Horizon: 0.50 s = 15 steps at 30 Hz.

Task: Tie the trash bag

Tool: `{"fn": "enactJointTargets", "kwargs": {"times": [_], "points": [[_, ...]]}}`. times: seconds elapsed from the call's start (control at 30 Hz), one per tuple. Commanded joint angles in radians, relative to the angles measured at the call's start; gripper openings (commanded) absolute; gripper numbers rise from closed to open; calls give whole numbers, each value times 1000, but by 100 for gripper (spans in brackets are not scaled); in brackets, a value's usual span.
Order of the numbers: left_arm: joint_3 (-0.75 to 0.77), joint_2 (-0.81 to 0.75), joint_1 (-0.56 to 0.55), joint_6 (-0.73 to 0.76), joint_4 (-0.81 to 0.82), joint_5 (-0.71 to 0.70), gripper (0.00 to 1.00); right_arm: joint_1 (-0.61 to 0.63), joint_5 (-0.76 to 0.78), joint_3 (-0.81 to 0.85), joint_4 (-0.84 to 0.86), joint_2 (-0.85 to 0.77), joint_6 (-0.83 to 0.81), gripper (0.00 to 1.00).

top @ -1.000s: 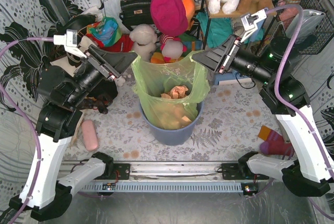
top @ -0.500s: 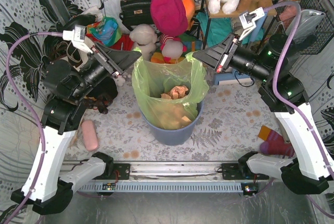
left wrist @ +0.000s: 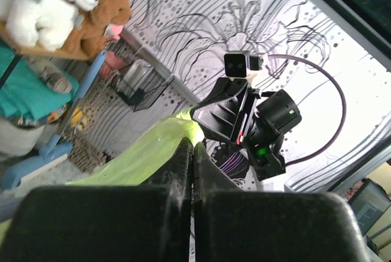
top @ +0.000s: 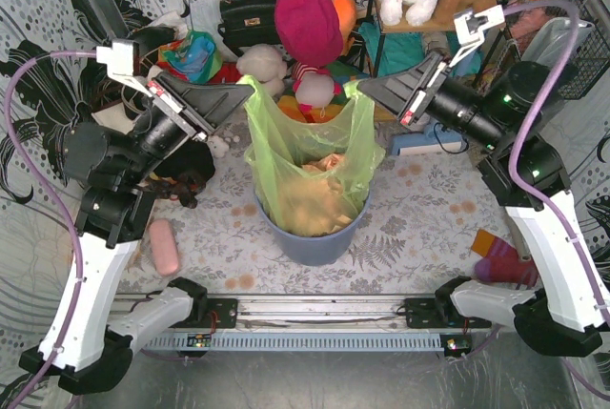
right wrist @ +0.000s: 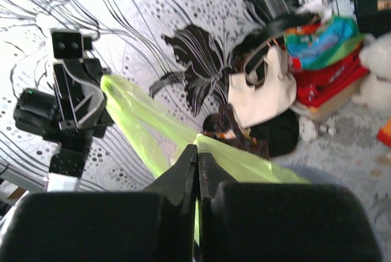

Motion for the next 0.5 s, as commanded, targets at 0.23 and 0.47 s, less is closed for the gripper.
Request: {"fn": "enactJointTargets", "kwargs": {"times": [0.23, 0.47], "points": [[-58, -102, -3, 52, 281, -76, 0, 3, 79, 20, 288, -39, 15, 0], [-225, -209, -3, 77, 169, -207, 0, 5, 107, -248, 354, -142, 105, 0]]}}
